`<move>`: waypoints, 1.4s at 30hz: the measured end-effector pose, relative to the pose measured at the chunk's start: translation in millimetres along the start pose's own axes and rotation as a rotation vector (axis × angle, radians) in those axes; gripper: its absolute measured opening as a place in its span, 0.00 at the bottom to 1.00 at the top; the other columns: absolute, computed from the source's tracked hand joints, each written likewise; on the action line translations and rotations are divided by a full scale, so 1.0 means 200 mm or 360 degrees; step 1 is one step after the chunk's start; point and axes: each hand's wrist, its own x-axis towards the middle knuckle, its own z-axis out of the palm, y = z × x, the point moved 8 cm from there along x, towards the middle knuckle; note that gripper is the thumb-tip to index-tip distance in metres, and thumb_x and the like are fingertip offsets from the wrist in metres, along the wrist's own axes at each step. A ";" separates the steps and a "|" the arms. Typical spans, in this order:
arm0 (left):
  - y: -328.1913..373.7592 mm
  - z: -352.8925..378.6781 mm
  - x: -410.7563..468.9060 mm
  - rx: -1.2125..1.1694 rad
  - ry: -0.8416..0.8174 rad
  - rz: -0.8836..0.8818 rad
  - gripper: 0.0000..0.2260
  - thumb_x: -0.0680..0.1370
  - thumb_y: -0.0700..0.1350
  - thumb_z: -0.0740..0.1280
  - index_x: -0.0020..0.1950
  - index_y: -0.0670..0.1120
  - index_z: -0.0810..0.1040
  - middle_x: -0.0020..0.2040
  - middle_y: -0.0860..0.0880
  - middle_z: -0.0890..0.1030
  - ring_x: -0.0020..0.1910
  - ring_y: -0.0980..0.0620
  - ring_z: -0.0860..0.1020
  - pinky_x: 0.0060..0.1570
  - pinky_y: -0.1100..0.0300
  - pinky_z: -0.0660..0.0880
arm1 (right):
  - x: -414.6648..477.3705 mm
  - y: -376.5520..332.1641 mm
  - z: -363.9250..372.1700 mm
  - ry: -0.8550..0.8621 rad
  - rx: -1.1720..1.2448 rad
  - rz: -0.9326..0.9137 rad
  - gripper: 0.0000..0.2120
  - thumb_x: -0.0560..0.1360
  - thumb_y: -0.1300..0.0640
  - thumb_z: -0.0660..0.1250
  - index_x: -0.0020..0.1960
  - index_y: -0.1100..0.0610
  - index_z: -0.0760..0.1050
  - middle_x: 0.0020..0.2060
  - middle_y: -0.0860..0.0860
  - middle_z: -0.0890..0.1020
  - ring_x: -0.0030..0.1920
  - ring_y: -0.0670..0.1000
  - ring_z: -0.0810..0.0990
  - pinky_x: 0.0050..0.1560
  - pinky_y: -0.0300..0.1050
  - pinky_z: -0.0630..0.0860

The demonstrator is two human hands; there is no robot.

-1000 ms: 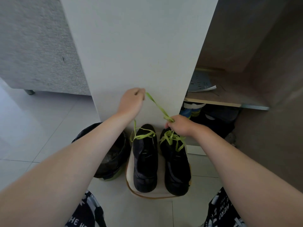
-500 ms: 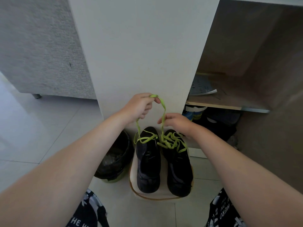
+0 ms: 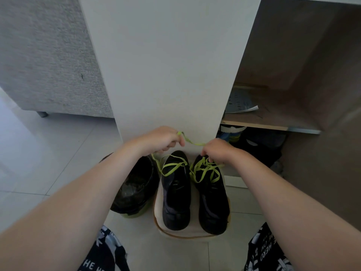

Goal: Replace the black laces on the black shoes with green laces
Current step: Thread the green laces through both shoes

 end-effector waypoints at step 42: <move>-0.27 0.33 -0.09 0.0355 -0.1156 -0.0651 0.17 0.82 0.45 0.61 0.68 0.40 0.75 0.63 0.44 0.80 0.61 0.47 0.79 0.69 0.53 0.70 | -0.01 0.02 0.17 -0.0619 -0.0545 0.0055 0.17 0.75 0.51 0.57 0.46 0.53 0.85 0.48 0.47 0.86 0.45 0.53 0.85 0.52 0.49 0.80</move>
